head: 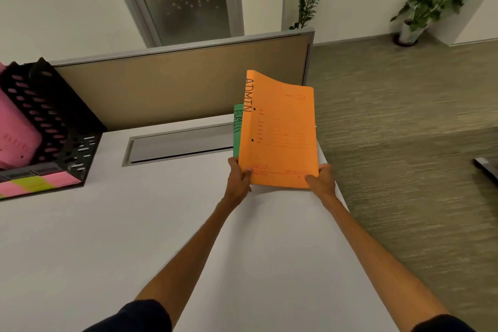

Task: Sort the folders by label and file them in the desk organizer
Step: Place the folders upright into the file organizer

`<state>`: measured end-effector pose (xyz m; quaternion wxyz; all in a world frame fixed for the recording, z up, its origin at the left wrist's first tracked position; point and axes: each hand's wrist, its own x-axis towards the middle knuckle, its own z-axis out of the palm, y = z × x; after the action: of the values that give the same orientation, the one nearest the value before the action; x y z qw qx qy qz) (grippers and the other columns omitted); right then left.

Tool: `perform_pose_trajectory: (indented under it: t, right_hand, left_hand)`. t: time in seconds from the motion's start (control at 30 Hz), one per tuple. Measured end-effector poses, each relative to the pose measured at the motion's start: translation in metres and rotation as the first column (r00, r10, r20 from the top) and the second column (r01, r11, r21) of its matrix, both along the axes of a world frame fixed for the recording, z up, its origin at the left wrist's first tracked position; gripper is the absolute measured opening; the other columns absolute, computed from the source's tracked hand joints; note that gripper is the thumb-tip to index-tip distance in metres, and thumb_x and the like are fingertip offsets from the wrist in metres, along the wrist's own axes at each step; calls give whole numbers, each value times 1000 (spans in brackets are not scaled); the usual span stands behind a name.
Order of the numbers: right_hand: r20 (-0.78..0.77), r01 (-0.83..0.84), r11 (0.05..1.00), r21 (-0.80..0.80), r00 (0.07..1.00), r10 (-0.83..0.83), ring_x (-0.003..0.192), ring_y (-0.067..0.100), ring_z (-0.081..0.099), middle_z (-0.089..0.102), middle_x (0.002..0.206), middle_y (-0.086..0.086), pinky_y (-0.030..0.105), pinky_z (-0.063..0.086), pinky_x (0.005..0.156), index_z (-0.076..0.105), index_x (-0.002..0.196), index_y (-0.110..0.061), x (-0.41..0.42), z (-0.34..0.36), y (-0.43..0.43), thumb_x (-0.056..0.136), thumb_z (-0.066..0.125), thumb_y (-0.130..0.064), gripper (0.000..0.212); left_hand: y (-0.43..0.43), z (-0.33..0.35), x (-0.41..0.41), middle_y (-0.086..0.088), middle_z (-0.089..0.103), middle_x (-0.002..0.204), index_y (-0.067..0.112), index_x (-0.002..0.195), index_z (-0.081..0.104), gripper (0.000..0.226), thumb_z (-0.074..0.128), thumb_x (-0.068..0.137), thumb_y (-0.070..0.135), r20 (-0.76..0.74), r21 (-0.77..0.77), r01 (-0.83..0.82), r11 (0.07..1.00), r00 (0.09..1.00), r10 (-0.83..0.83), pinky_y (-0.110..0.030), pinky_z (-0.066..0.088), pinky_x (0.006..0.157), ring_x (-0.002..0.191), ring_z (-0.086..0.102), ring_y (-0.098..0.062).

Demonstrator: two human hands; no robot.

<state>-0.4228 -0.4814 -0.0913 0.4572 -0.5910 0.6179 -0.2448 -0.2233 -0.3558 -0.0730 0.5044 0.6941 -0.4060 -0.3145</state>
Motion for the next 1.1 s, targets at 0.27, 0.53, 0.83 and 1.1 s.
perform_pose_trajectory:
  t: [0.27,0.53,0.83,1.1]
  right_hand:
    - [170,-20,1000,3,985,20,70,15,50,50,73,-2,30,41,64,43,67,-20,-4,41,12,73,68,-10,28]
    - [96,-64,985,-162,992,81,109,25,53,51,118,10,39,48,90,49,120,-4,16,93,10,84,73,-24,48]
    - [22,-424,679,-599,839,543,132,16,37,37,144,3,31,35,103,34,142,-27,119,232,37,78,71,-52,79]
    - [-105,-493,528,-691,792,602,114,11,44,40,124,-2,32,45,93,48,125,-23,188,276,76,74,73,-55,64]
  left_hand:
    - [36,32,-14,10,48,119,16,119,22,66,42,85,70,8,-185,-17,983,1000,19,-22,56,56,98,63,-9]
    - [72,36,-11,19,48,117,23,113,25,21,36,101,37,132,-255,-60,965,987,96,-27,57,56,96,64,-15]
    - [130,24,-9,8,46,112,39,108,22,12,32,105,33,282,-218,-110,970,944,170,-21,56,58,79,62,-5]
    - [186,30,26,12,43,122,53,109,22,24,32,105,32,269,-205,-188,961,933,240,-18,57,64,95,61,-4]
